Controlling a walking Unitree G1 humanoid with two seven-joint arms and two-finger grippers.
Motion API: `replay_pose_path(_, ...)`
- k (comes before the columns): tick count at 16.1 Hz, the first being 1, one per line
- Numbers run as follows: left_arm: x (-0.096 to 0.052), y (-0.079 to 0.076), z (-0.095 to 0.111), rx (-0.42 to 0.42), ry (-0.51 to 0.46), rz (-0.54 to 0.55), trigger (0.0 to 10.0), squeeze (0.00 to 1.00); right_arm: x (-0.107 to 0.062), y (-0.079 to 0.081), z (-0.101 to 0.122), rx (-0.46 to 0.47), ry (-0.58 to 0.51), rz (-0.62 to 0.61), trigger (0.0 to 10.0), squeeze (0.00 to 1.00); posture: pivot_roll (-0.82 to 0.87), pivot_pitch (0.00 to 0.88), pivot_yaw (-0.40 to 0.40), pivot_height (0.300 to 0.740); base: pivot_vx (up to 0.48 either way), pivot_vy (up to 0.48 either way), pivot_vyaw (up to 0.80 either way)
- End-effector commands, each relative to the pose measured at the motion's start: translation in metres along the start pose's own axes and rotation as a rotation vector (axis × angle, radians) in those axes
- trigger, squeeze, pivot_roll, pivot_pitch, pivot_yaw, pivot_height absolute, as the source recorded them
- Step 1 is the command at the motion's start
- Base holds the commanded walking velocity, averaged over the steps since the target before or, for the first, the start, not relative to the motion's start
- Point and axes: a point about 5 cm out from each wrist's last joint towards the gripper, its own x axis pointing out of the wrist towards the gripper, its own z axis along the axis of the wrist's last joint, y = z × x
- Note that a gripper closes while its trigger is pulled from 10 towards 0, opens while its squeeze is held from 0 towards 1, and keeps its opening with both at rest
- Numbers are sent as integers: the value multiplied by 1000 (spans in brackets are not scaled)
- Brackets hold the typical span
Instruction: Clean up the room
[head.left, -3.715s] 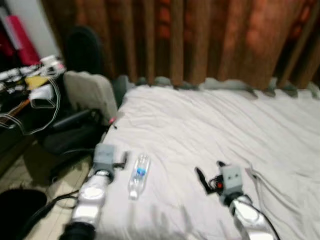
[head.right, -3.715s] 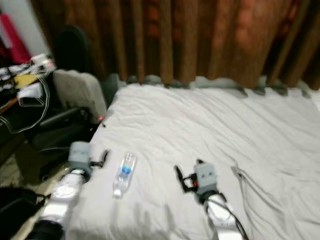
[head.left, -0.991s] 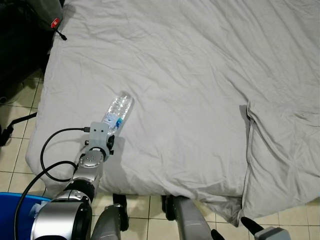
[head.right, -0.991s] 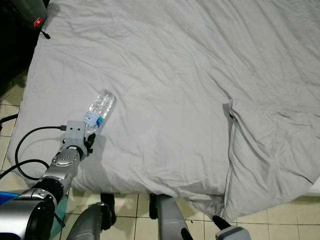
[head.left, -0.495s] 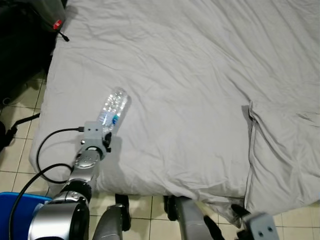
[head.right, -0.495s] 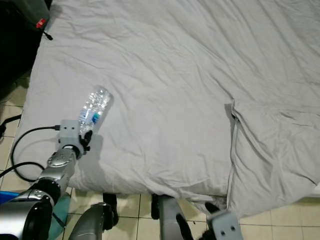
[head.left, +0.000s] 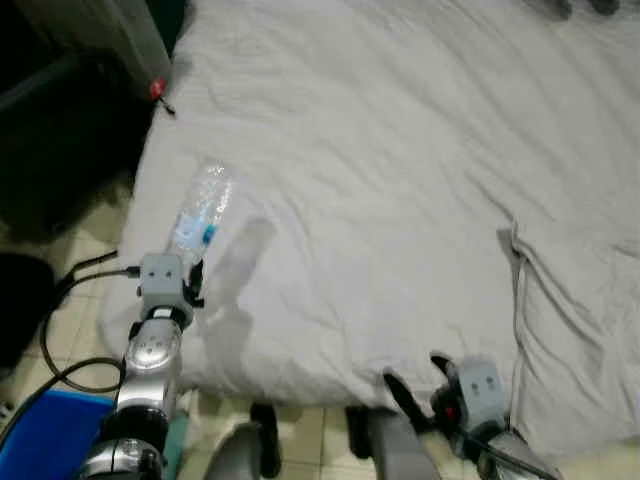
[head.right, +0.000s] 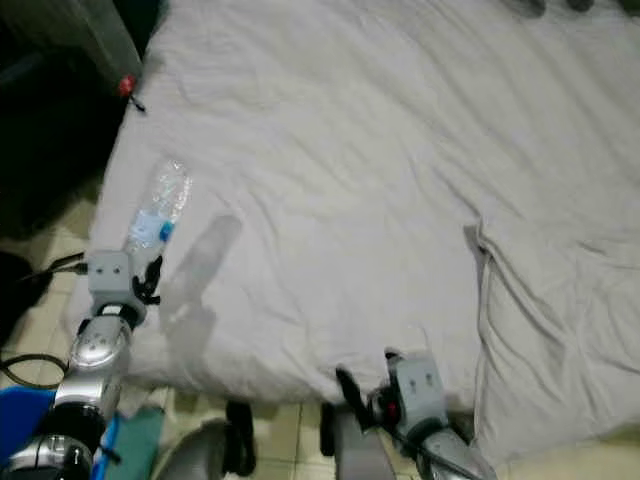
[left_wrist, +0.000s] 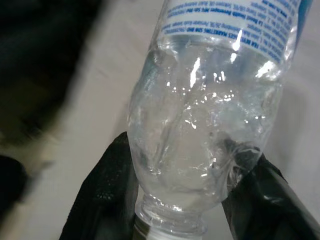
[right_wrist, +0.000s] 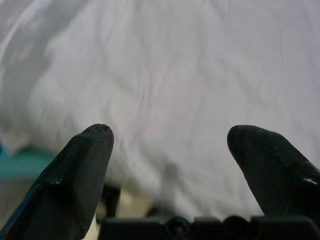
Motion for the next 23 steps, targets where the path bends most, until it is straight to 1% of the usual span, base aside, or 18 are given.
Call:
replay_pose_path(1,-8,1,-1,9,-6,12,0,0,1,-2,-15,38,43,-5,10000,0,64,142,8,740,0,0,0)
replay_pose_path(2,-17,0,-6,20,7,27,0,0,22,-6,-14,49,32,-7,10000,0,107,82,3,740,0,0,0)
replay_pose_path(4,-17,0,-6,20,7,27,0,0,22,-6,-14,49,32,-7,10000,0,107,82,3,740,0,0,0)
replay_pose_path(5,-24,-3,-20,21,53,46,0,0,49,-11,-8,192,17,-35,10000,0,172,0,19,740,0,0,0)
replay_pose_path(7,-24,-3,-20,21,53,46,0,0,49,-11,-8,192,17,-35,10000,0,172,0,19,740,0,0,0)
replay_pose_path(8,-27,-10,-23,1,69,40,0,0,60,-10,-1,218,-4,-20,10000,0,188,0,18,740,0,0,0)
replay_pose_path(9,-29,-20,-24,-8,69,17,0,0,71,-11,5,224,-24,-21,10000,0,196,0,16,740,0,0,456)
replay_pose_path(10,-28,-29,-25,-8,73,-6,0,0,78,-13,9,208,-37,-29,10000,0,196,0,11,740,0,0,688)
replay_pose_path(11,-28,-29,-25,-8,73,-6,0,0,78,-13,9,208,-37,-29,10000,0,196,0,11,740,0,0,688)
replay_pose_path(12,-29,-35,-25,-7,78,-22,0,0,84,-14,12,200,-45,-36,10000,0,196,0,8,740,0,0,688)
replay_pose_path(13,-29,-35,-25,-7,78,-22,0,0,84,-14,12,200,-45,-36,10000,0,196,0,8,740,0,0,688)
replay_pose_path(14,-28,-40,-28,29,125,-20,10000,0,92,-15,14,160,-46,-15,10000,0,189,0,-10,740,0,0,600)
replay_pose_path(15,-28,-41,-29,52,142,-14,10000,0,95,-15,14,146,-47,-5,10000,0,189,0,-10,740,0,0,600)
replay_pose_path(16,-28,-41,-29,52,142,-14,10000,0,95,-15,14,146,-47,-5,10000,0,189,0,-10,740,0,0,600)
replay_pose_path(17,-27,-39,-32,64,167,5,10000,0,96,-16,14,133,-41,10,10000,0,176,0,-19,740,0,0,594)
replay_pose_path(18,-26,-35,-36,66,197,53,10000,0,97,-18,11,112,-26,28,10000,0,173,0,-20,740,0,0,556)
replay_pose_path(21,-26,-34,-38,54,210,64,10000,0,96,-20,7,105,-15,40,10000,0,157,0,-22,740,0,0,540)
replay_pose_path(23,-30,-37,-42,43,225,58,10000,0,94,-21,4,103,-10,44,10000,0,147,0,-17,740,0,0,522)
